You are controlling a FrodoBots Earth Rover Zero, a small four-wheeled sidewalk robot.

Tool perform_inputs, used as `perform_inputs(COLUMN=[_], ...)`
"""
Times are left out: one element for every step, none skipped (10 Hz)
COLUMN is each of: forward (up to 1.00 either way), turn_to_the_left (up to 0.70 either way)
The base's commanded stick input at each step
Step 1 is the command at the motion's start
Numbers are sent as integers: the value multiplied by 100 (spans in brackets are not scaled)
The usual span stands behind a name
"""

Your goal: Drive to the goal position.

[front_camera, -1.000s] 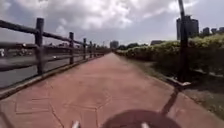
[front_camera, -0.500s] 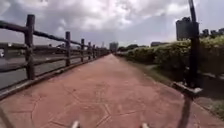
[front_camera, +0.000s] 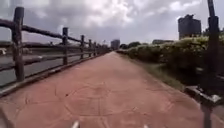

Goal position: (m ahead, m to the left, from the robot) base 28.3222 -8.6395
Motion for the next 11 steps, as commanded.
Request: perform_inputs(forward=[70, 70, 70, 70, 70, 70, 70, 70, 70, 70, 70], turn_to_the_left=[0, 0, 0, 0, 0, 0, 0, 0, 0, 0, 0])
